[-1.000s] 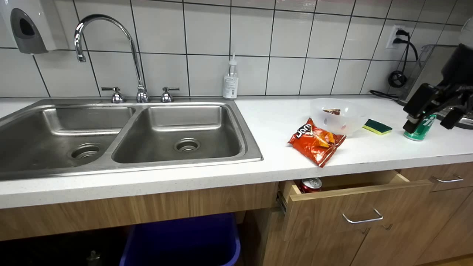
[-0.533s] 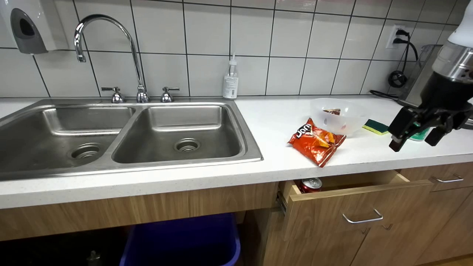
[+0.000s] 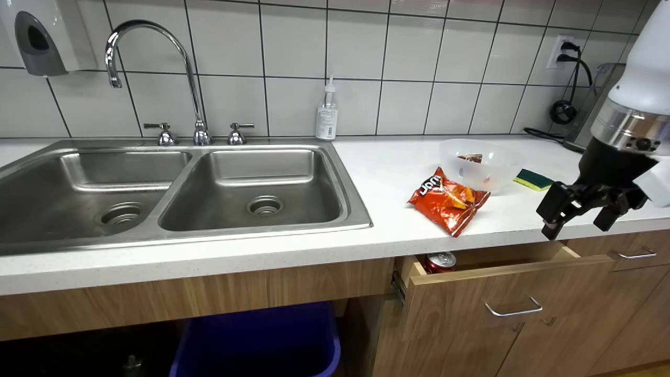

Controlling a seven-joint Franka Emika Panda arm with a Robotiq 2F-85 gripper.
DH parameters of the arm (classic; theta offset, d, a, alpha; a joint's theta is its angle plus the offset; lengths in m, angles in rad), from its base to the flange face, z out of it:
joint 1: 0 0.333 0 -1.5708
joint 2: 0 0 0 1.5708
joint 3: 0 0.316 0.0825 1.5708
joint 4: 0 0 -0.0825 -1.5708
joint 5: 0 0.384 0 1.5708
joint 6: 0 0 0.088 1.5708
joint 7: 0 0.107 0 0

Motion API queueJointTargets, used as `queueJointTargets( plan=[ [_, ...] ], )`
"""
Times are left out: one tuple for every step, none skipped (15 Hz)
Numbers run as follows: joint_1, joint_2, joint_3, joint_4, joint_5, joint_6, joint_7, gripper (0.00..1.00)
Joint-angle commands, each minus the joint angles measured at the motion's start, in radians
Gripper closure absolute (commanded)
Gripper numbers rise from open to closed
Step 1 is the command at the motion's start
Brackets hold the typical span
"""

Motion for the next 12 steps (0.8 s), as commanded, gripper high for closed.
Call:
queueJointTargets(
  plan=[
    [-0.022, 0.061, 0.014, 0.027, -0.105, 0.021, 0.133, 0.00],
    [-0.020, 0.074, 0.011, 0.034, -0.126, 0.021, 0.161, 0.00],
    [-0.016, 0.087, 0.008, 0.043, -0.142, 0.019, 0.185, 0.00],
    [-0.012, 0.095, 0.005, 0.053, -0.152, 0.008, 0.204, 0.00],
    [-0.004, 0.098, 0.001, 0.062, -0.118, -0.007, 0.184, 0.00],
    [0.000, 0.073, -0.001, 0.026, -0.108, 0.010, 0.155, 0.00],
    [0.000, 0.081, -0.001, 0.034, -0.108, 0.010, 0.157, 0.00],
    [0.000, 0.087, -0.002, 0.039, -0.108, 0.010, 0.157, 0.00],
    [0.000, 0.090, -0.003, 0.043, -0.108, 0.009, 0.157, 0.00],
    [0.000, 0.092, -0.003, 0.044, -0.108, 0.009, 0.158, 0.00],
    [0.000, 0.092, -0.003, 0.045, -0.108, 0.009, 0.158, 0.00],
    [0.000, 0.093, -0.003, 0.045, -0.108, 0.009, 0.158, 0.00]
  ],
)
